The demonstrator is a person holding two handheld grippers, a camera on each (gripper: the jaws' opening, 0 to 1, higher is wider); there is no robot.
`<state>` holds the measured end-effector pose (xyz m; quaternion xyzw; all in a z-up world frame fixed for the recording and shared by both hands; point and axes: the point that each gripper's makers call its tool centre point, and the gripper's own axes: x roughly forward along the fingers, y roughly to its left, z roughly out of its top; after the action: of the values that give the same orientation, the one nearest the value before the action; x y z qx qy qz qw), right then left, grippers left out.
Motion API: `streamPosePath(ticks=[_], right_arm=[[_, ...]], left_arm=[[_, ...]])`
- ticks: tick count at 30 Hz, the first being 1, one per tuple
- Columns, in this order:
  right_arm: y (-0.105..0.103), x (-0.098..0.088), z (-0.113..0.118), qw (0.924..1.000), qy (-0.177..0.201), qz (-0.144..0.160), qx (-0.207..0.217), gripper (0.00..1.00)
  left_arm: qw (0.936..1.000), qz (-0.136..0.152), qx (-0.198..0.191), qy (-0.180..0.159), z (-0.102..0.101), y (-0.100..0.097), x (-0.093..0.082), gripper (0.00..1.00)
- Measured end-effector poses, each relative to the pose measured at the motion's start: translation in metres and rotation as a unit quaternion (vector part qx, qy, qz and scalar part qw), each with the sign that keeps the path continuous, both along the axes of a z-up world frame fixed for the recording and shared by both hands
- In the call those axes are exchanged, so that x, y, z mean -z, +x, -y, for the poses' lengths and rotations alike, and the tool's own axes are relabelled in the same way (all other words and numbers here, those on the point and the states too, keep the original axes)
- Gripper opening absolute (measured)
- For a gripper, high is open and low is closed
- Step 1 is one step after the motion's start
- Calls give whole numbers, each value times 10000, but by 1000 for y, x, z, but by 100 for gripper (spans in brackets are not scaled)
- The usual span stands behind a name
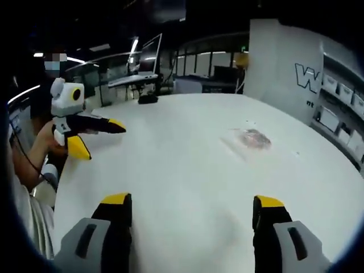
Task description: Open the resealable bag by pulling the two sides of the seal apart until the entire bag opening is separated and visibly accessible.
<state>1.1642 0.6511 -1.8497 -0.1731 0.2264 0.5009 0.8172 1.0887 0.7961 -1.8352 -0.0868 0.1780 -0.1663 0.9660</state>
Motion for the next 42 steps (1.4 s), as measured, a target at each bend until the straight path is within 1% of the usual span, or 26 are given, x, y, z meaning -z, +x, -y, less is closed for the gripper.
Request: streamPosePath(ticks=[3,6,11,15,20,24,29,33,36,42], right_arm=[[0,-2,3,9998,48,106,129,96],[-4,-4,4,9997,119,122,179,98],[-8,-6,7,9993,177,182,265,99],[-13,-6,9,9990,274,177,298,99],[-19,0,12,9988,295,114,363,99],[-23,3,16,9987,279,83,411,99],[-24,-3,17,9976,487,83,491,99],[-26,-6,16,9972,561,121,483,99],[-26,-5,15,9971,576,109,483,99],[-26,-5,12,9966,613,126,528,99]], left_arm=[[10000,36,-18,22,-1,0,-2,89],[10000,67,-70,22,-3,1,-4,93],[9994,242,-208,106,-9,4,-9,99],[9993,207,-249,162,-13,3,-7,99],[9996,92,-200,159,-12,1,-3,100],[9996,141,-210,125,-11,2,-3,100],[9995,177,-223,140,-13,4,-4,100],[9993,202,-269,166,-16,6,-4,100],[9994,167,-268,160,-17,6,-3,99],[9991,213,-297,192,-22,4,-9,99]])
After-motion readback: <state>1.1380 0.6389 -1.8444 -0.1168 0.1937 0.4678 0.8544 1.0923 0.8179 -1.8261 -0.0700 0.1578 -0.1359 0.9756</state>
